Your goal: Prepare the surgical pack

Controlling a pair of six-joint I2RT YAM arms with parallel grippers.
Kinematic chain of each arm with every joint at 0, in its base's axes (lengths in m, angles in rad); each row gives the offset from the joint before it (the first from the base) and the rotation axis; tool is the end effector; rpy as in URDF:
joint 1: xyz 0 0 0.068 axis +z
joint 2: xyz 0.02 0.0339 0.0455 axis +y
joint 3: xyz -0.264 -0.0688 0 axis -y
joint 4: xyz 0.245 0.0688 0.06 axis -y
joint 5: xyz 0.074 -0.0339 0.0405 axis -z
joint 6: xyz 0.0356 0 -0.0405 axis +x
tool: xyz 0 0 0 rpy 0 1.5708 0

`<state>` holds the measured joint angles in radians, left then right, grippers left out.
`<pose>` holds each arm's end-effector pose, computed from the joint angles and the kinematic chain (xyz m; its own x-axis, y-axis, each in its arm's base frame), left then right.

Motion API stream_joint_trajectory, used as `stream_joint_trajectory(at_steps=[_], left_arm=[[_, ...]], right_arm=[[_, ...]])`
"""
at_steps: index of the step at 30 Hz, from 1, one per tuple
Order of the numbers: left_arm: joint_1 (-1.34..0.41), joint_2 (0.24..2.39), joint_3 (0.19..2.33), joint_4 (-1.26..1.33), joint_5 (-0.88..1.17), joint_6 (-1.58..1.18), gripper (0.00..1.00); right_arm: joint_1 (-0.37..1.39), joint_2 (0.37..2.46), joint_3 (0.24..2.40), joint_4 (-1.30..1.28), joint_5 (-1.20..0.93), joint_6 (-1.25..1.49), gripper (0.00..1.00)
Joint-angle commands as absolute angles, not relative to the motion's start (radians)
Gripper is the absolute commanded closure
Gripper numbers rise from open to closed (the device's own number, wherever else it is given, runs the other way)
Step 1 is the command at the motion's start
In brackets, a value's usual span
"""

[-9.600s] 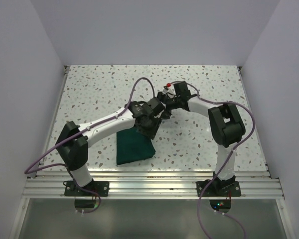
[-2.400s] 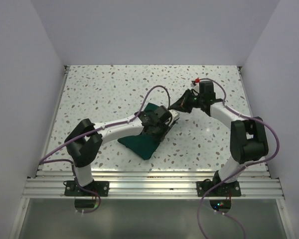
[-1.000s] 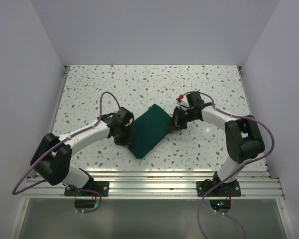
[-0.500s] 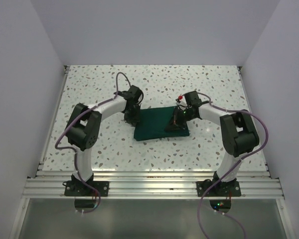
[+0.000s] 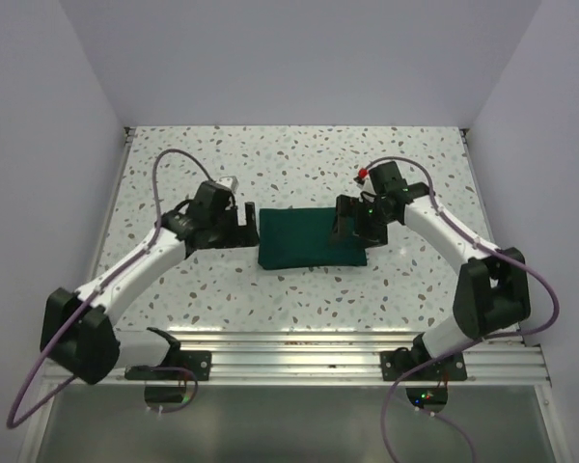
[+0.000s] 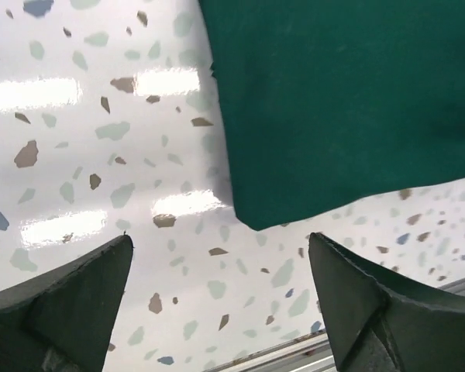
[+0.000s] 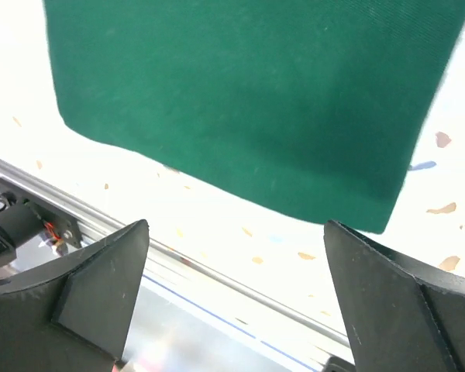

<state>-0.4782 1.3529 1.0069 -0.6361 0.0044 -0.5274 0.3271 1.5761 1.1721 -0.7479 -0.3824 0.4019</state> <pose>0.2437 -0.1265 0.2535 -0.8707 -0.1155 -0.4780 0.0279 0.9588 -0.2826 0.2929 0.1134 0.2386 -0.9690 0.0545 -0.2410 -0.0682 0.8785 0.4728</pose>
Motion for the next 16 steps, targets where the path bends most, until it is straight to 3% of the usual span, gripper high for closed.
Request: stream_joint_trajectory(at_steps=[1,4,10,13,16], left_arm=[[-0.474,1.198,0.893,-0.436,0.021,-0.592,0.00],[-0.476,1.108,0.800,-0.318,0.087,-0.659,0.00],[-0.476,0.864,0.564,-0.074,0.141,-0.767,0.00],[-0.477,0.743,0.453,0.027,0.163,-0.802,0.00],[-0.477,0.670,0.361,0.108,0.182,-0.850,0.00]], right_arm=[[0.333,1.494,1.154,-0.795,-0.299,0.368,0.01],[0.336,1.448,1.117,-0.801,-0.291,0.376,0.01],[0.341,1.136,0.910,-0.614,-0.246,0.445,0.01],[0.342,0.973,0.652,-0.432,-0.207,0.535,0.01],[0.347,0.927,0.566,-0.386,-0.185,0.557,0.01]])
